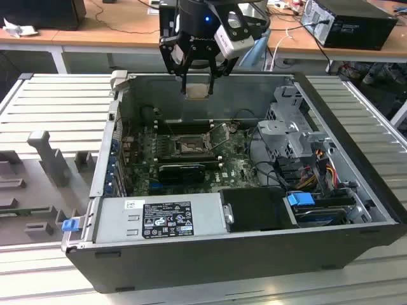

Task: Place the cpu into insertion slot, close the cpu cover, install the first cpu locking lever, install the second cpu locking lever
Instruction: 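Place the cpu into insertion slot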

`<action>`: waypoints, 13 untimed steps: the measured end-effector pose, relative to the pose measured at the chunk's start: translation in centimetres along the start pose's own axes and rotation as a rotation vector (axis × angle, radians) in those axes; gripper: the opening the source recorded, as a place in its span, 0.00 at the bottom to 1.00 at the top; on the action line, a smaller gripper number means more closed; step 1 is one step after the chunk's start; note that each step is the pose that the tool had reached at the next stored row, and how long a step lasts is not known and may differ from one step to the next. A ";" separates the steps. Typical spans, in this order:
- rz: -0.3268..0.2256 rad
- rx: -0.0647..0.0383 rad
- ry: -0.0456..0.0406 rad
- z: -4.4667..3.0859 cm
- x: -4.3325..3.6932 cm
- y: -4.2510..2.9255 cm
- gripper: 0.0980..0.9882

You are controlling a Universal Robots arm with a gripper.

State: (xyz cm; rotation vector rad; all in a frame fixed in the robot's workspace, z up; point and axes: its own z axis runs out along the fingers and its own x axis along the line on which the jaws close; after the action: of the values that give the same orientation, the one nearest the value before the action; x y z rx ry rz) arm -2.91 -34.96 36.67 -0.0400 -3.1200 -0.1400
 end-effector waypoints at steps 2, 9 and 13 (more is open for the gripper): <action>0.025 0.000 -0.0023 0.00 0.00 0.00 0.50; 0.137 -0.003 -0.0123 0.01 0.00 0.00 0.50; 0.152 -0.002 -0.0137 0.02 0.00 -0.01 0.50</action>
State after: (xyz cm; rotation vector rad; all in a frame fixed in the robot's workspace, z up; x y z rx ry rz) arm -2.92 -34.96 36.65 -0.2788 -3.1147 -0.1406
